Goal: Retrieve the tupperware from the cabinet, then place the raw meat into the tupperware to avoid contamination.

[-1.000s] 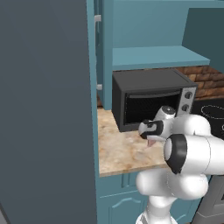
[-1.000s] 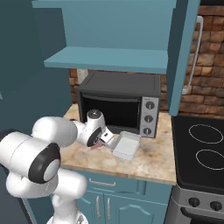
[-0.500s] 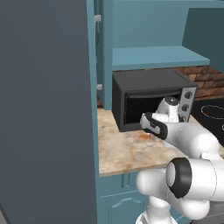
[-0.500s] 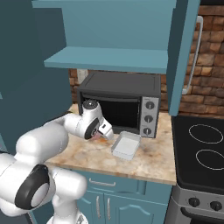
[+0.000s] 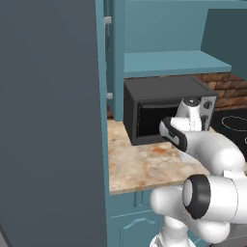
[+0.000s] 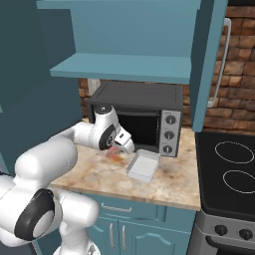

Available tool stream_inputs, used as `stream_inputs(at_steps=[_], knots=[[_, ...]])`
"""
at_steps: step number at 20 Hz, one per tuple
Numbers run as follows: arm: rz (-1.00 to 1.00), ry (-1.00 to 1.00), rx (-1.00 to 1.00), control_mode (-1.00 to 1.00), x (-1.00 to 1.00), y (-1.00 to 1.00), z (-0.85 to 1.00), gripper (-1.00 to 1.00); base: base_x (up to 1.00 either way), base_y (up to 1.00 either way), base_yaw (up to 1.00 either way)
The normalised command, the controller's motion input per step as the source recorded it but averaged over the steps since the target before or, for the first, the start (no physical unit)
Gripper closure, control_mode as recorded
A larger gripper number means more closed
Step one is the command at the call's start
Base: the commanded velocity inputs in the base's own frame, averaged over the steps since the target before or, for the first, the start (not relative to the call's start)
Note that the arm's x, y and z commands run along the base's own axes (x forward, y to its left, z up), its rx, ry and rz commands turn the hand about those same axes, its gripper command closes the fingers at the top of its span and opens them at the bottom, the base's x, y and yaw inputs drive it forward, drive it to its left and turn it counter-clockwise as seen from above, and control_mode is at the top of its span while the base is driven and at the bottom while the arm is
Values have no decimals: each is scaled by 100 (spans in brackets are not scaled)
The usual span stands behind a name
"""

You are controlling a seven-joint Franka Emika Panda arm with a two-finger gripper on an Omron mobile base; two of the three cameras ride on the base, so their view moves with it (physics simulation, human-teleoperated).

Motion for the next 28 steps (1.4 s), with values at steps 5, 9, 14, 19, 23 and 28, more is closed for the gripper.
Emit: stream_inputs(at_steps=[5, 9, 14, 19, 23, 28], knots=[[0, 7, -4, -100, -2, -42, 3, 100, 0, 0, 0], [1, 5, 0, -100, 0, -51, -3, 100, 0, 0, 0], [2, 2, 0, -100, 0, -49, -8, 100, 0, 0, 0], [5, 0, 0, -100, 3, -21, -4, 100, 0, 0, 0], [4, -3, 1, -100, 3, -6, -10, 100, 0, 0, 0], [3, -3, 2, -100, 0, -7, -23, 100, 0, 0, 0]])
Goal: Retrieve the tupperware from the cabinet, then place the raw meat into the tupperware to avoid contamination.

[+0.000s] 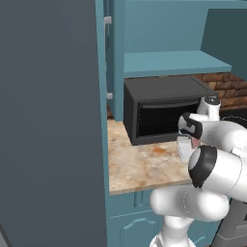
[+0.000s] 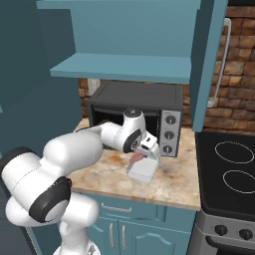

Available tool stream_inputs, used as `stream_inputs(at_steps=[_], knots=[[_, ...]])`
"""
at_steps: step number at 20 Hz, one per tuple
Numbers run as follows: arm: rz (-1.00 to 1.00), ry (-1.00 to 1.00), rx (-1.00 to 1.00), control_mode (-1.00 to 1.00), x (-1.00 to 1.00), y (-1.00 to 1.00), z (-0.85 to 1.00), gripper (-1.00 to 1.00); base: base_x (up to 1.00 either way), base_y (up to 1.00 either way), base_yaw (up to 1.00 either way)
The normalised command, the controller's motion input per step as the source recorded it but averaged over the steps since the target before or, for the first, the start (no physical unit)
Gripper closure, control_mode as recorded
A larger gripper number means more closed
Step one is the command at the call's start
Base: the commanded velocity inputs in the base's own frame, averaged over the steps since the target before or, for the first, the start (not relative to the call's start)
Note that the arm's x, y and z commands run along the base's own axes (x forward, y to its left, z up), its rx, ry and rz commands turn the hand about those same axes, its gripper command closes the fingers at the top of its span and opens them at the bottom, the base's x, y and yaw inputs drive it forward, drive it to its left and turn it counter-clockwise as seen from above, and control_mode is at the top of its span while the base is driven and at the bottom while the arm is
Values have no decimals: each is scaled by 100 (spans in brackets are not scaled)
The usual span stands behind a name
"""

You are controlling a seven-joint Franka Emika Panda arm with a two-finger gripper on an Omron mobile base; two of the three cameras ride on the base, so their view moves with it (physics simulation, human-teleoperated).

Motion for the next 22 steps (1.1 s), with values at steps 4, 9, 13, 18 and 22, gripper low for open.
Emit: stream_inputs(at_steps=[4, 9, 13, 18, 22], knots=[[3, -3, 2, -100, 1, -11, -23, 100, 0, 0, 0], [0, 0, 1, -100, 8, -4, -17, 100, 0, 0, 0], [0, 0, 1, -100, 13, 0, -15, 100, 0, 0, 0], [0, 0, 0, -100, 13, 0, -12, 100, 0, 0, 0], [0, 0, 0, -100, 10, 0, -13, 100, 0, 0, 0]])
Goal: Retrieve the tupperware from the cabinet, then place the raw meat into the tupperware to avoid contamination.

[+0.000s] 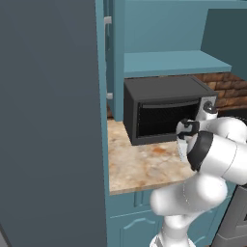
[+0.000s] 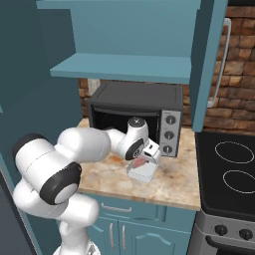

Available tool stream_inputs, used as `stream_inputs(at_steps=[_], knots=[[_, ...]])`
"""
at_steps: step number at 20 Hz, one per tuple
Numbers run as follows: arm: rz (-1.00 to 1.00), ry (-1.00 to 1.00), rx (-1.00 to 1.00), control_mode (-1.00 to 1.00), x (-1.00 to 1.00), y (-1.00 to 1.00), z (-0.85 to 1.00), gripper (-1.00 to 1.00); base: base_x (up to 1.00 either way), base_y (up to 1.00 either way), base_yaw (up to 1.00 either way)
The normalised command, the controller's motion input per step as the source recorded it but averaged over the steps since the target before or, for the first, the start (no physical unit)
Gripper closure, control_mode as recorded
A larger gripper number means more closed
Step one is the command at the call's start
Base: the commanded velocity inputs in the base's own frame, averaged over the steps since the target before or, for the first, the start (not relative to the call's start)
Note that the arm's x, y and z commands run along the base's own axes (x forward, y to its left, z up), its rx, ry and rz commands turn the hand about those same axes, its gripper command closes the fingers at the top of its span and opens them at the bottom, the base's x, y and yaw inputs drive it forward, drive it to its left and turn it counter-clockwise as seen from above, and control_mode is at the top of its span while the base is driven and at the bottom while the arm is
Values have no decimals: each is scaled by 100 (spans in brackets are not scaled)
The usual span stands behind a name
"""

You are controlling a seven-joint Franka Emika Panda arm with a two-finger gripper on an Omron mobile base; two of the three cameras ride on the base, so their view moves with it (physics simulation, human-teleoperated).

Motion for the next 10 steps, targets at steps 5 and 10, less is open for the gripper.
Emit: stream_inputs(at_steps=[5, 10], knots=[[0, 0, 0, -100, 5, -5, -11, 100, 0, 0, 0], [0, 0, 0, -100, 3, -3, -9, -100, 0, 0, 0]])
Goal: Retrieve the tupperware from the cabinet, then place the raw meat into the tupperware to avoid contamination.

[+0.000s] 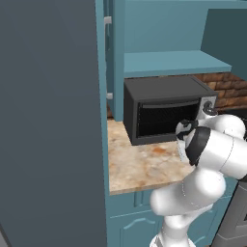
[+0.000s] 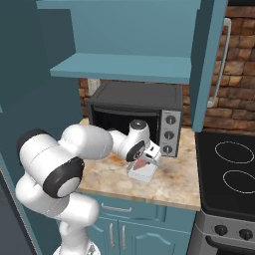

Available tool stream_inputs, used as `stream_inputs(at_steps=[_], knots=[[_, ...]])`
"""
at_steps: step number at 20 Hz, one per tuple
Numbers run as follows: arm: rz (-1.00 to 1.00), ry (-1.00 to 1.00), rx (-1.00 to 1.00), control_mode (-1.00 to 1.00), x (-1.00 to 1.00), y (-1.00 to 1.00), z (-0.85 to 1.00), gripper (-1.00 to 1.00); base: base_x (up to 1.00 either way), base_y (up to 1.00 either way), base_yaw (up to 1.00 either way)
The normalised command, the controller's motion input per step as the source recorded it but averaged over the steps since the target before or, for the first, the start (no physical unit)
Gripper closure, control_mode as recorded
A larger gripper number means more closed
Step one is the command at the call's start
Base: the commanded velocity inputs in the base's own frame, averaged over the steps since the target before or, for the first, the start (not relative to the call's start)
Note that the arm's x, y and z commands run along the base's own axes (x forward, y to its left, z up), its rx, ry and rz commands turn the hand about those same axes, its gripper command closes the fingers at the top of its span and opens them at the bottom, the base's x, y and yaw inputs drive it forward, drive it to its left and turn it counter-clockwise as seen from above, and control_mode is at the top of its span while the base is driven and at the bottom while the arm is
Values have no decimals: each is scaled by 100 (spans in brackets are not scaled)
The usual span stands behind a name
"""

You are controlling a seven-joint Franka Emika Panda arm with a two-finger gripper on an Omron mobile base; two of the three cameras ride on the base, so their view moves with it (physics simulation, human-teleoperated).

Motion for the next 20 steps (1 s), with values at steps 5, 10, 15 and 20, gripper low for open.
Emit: stream_inputs(at_steps=[5, 10, 15, 20], knots=[[0, 0, 0, -100, 8, -6, -2, -100, 0, 0, 0], [0, 2, 0, -100, 8, -11, 0, -100, 0, 0, 0], [0, 4, 0, -100, 3, -13, 12, -100, 0, 0, 0], [0, 1, 0, -100, -1, -8, 45, -100, 0, 0, 0]])
